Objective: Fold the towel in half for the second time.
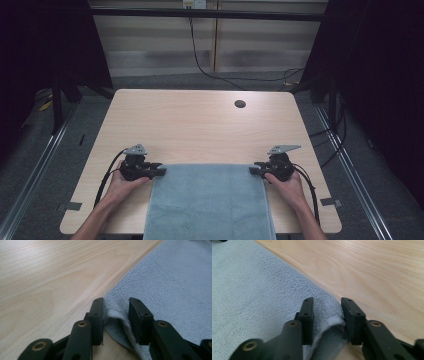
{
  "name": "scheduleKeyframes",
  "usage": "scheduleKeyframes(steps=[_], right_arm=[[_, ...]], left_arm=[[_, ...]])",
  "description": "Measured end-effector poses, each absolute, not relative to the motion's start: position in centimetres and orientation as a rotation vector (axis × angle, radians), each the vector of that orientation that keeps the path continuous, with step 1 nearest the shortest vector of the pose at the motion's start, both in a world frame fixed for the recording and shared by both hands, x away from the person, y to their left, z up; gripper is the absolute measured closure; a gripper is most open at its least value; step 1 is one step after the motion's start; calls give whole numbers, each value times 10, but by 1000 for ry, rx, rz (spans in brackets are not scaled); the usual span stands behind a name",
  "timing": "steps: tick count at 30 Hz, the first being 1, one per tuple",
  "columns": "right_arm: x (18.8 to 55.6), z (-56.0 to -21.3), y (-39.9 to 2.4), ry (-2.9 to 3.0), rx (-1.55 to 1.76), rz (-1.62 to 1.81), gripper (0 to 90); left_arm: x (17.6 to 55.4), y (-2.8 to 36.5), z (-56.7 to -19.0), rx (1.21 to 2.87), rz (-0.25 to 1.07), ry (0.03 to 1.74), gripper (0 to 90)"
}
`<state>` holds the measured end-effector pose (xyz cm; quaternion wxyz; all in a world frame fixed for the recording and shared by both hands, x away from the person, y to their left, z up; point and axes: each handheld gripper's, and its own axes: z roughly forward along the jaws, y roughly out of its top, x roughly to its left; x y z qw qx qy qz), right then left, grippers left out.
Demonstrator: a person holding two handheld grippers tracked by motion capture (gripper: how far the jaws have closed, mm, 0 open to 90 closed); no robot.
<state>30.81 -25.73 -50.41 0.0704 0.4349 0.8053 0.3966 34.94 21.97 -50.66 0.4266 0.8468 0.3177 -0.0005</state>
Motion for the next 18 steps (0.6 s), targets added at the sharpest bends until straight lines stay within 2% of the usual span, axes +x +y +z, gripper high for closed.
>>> scheduleKeyframes(steps=[4, 9, 18], right_arm=[[306, -503, -261, 2416, 1309, 1236, 781], [302, -498, -259, 2401, 1295, 1254, 829], [303, -479, -263, 2313, 1271, 1404, 843]], left_arm=[[348, 219, -507, 2117, -25, 790, 800], [348, 220, -507, 2099, -41, 813, 822], [347, 225, -490, 1983, -11, 819, 827]])
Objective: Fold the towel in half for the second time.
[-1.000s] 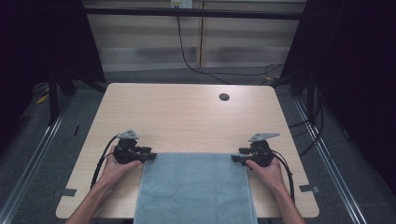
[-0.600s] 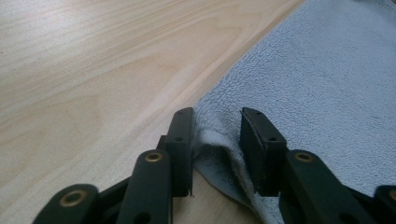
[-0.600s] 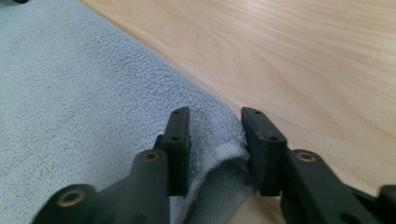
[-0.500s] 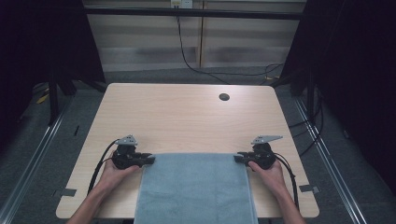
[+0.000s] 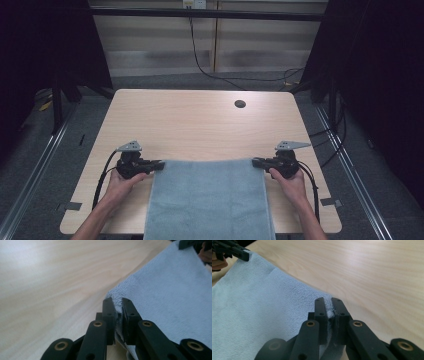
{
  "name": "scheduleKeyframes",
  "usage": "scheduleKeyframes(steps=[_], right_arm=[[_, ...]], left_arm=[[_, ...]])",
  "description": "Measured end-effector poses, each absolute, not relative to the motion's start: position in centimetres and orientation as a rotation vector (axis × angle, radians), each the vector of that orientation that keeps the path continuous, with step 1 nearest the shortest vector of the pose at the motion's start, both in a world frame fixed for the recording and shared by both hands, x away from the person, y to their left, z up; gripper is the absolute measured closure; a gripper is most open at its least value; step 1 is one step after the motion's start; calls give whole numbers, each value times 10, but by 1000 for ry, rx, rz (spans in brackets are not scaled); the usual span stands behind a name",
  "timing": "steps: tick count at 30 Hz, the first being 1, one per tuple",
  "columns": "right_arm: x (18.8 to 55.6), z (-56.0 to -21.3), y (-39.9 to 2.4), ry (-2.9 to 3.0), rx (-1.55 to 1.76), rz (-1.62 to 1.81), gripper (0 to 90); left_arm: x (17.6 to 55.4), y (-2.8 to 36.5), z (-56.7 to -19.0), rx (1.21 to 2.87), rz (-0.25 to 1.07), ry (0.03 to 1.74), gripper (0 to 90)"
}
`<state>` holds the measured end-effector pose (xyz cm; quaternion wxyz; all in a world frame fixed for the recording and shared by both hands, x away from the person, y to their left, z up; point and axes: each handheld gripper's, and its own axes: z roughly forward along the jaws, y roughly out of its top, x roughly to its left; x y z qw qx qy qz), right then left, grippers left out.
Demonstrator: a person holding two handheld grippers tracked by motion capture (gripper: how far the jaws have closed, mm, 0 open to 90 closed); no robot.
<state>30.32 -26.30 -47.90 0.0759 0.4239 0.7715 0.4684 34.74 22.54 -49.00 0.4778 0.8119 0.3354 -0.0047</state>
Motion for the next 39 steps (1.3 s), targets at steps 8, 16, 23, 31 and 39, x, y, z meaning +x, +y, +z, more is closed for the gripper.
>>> scheduleKeyframes(steps=[8, 16, 23, 31, 39], right_arm=[[307, -462, -265, 2277, 1229, 1454, 853], [322, -427, -261, 2218, 1179, 1474, 853], [343, -392, -259, 2171, 1137, 1485, 853], [365, -376, -259, 2142, 1156, 1463, 853], [393, -365, -266, 2072, 1206, 1485, 854]], left_arm=[[355, 228, -468, 1895, 28, 801, 827], [367, 232, -440, 1840, 93, 805, 827], [389, 230, -412, 1819, 157, 806, 829], [418, 226, -400, 1778, 178, 855, 830], [434, 222, -386, 1753, 208, 857, 831]])
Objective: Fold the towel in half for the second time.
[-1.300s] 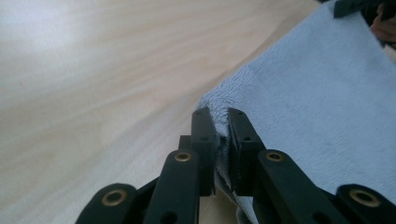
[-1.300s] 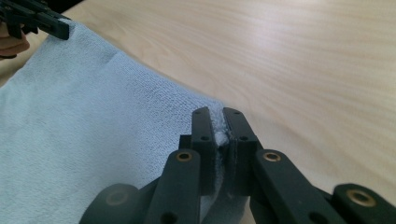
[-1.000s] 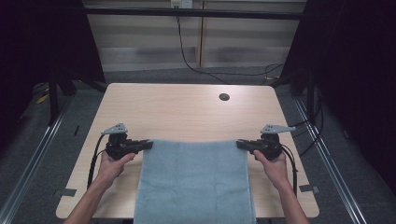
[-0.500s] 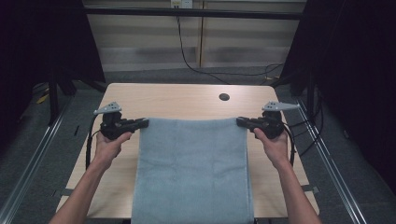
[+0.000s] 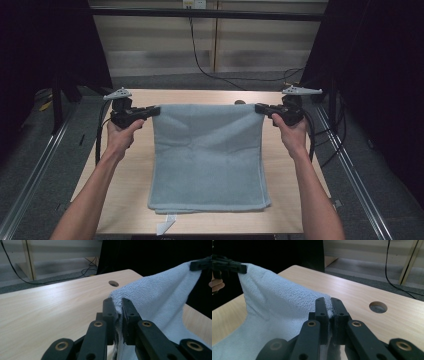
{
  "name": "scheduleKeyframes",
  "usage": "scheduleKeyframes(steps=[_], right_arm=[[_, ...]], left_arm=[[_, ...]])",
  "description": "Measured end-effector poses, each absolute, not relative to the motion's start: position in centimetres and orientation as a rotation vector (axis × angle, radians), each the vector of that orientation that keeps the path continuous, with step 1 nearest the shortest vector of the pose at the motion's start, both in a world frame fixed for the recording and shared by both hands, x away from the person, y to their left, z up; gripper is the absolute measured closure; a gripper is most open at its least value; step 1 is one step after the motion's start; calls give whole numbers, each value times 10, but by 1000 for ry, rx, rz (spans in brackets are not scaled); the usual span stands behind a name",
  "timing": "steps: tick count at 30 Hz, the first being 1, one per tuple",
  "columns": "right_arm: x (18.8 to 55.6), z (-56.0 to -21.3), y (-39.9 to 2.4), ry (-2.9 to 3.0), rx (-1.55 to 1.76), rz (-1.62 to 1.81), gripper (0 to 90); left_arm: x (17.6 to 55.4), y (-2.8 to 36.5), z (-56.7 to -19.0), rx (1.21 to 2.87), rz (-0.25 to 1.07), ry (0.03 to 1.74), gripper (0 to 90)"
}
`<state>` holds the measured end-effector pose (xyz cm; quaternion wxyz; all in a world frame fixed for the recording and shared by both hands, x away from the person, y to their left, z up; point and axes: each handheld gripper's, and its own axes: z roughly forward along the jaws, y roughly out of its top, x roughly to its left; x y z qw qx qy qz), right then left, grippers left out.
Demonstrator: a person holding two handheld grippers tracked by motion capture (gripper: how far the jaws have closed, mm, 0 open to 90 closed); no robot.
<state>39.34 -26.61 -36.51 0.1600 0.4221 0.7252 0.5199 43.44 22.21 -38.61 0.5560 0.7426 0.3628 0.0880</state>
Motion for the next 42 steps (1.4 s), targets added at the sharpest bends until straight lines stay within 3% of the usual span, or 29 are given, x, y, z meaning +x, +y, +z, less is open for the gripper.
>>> scheduleKeyframes(steps=[8, 25, 31, 42], right_arm=[[390, -371, -271, 2063, 1203, 1548, 854], [331, -382, -278, 2095, 1130, 1641, 852], [309, -386, -274, 2137, 1101, 1615, 851], [268, -425, -272, 2226, 1145, 1578, 845]], left_arm=[[420, 226, -380, 1755, 212, 798, 831], [358, 237, -386, 1752, 180, 728, 831], [338, 240, -400, 1779, 165, 723, 831], [300, 242, -433, 1865, 109, 721, 827]])
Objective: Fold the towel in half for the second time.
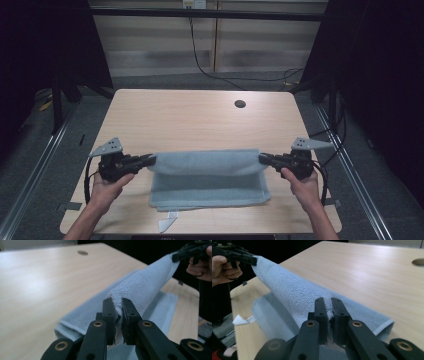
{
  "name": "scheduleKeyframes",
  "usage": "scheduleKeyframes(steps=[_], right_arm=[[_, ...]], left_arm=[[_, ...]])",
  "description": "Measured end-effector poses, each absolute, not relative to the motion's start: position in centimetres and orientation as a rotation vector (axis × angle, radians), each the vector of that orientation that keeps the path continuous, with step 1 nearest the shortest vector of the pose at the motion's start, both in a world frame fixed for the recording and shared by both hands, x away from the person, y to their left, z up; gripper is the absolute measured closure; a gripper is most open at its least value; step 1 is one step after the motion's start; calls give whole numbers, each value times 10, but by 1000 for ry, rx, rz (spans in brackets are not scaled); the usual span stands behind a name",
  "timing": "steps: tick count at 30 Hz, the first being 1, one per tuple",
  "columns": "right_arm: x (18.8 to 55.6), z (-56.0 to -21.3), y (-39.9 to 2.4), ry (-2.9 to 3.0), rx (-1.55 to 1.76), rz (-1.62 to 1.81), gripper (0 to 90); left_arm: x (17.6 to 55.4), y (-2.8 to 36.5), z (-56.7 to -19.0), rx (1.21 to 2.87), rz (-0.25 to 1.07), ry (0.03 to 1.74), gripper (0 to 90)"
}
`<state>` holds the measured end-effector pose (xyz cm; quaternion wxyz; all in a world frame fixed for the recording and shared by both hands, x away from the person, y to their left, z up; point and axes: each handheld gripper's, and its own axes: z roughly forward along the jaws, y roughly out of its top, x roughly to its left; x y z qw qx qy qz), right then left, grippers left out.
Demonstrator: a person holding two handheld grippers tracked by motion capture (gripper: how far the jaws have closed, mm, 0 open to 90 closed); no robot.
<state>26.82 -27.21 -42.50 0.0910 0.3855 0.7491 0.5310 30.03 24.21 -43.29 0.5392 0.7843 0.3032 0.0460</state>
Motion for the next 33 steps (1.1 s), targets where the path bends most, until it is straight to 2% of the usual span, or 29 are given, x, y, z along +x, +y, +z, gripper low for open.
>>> scheduleKeyframes(steps=[5, 9, 10, 11, 12, 13, 14, 15, 17, 20, 22, 24, 27, 28, 33], right_arm=[[248, -447, -272, 2271, 1177, 1563, 826], [232, -460, -267, 2321, 1176, 1513, 768], [227, -459, -268, 2321, 1181, 1523, 708], [227, -459, -268, 2321, 1181, 1523, 708], [225, -457, -268, 2315, 1177, 1533, 690], [223, -452, -271, 2274, 1176, 1576, 634], [223, -452, -271, 2274, 1176, 1576, 634], [223, -449, -273, 2258, 1177, 1578, 605], [225, -445, -276, 2215, 1181, 1576, 593], [230, -441, -282, 2144, 1218, 1519, 536], [233, -440, -292, 2066, 1260, 1423, 487], [233, -441, -296, 2047, 1275, 1412, 474], [231, -448, -306, 1978, 1327, 1373, 447], [233, -453, -311, 1981, 1358, 1354, 415], [235, -459, -310, 2001, 1397, 1321, 368]], left_arm=[[284, 244, -451, 1928, 71, 728, 819], [270, 247, -463, 1966, 27, 736, 801], [267, 248, -465, 1968, 16, 736, 761], [264, 249, -466, 1960, 9, 737, 761], [262, 250, -466, 1945, -2, 735, 717], [262, 252, -464, 1931, -8, 717, 680], [262, 253, -461, 1911, -1, 710, 680], [264, 255, -459, 1878, -8, 696, 634], [273, 259, -454, 1836, 29, 727, 534], [295, 266, -451, 1849, 98, 815, 491], [306, 274, -452, 1844, 167, 892, 423], [311, 285, -457, 1796, 184, 956, 409], [308, 292, -462, 1815, 263, 1011, 366], [307, 293, -464, 1808, 286, 1028, 315], [303, 290, -472, 1838, 282, 1031, 263]])
